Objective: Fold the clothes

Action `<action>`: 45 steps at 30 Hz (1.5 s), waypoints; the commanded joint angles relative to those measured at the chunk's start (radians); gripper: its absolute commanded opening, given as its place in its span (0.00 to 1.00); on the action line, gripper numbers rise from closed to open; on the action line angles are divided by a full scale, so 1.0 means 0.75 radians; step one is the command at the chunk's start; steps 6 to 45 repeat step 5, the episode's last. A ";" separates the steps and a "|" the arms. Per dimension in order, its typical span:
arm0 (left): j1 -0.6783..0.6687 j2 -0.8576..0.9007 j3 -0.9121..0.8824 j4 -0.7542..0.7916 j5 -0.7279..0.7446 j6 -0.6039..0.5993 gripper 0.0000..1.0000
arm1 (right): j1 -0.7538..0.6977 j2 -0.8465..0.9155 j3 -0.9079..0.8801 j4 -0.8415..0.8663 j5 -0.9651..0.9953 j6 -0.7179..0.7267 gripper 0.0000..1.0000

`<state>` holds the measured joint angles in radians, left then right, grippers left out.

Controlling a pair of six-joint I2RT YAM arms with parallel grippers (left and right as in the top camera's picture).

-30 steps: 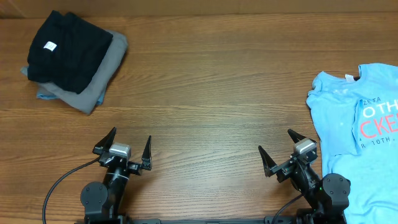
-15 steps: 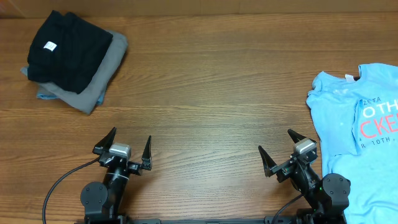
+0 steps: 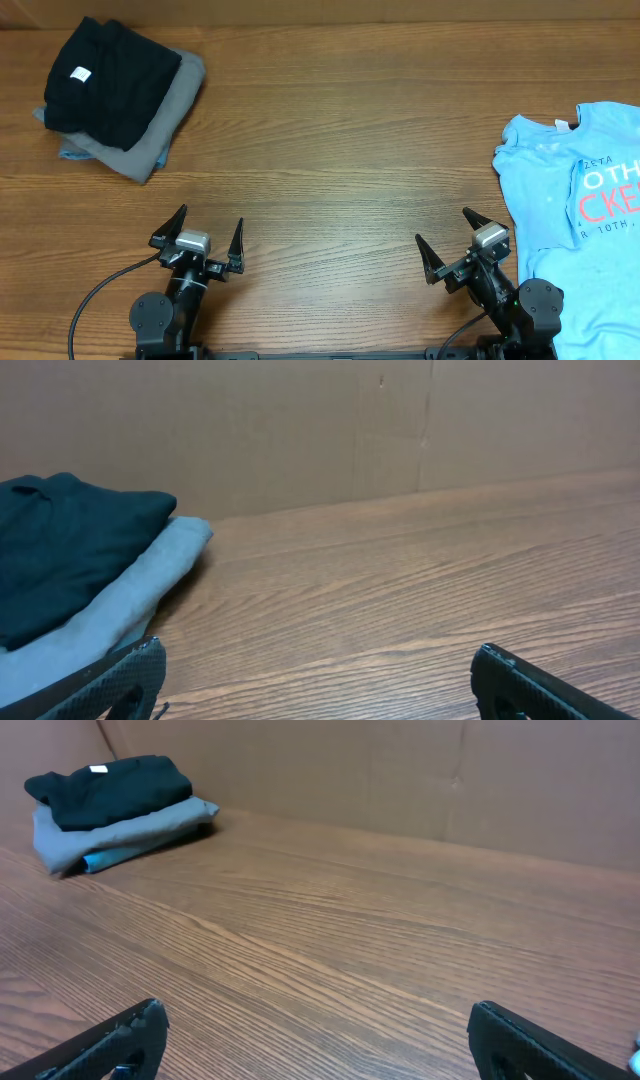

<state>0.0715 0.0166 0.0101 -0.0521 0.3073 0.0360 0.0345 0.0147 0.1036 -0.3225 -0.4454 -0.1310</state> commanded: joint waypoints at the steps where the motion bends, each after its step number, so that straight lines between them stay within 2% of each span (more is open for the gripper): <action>1: -0.009 -0.016 -0.007 0.006 -0.004 0.022 1.00 | 0.004 -0.016 -0.006 0.009 -0.005 0.006 1.00; 45: -0.009 -0.016 -0.007 0.006 -0.004 0.022 1.00 | 0.004 -0.016 -0.006 0.009 -0.005 0.006 1.00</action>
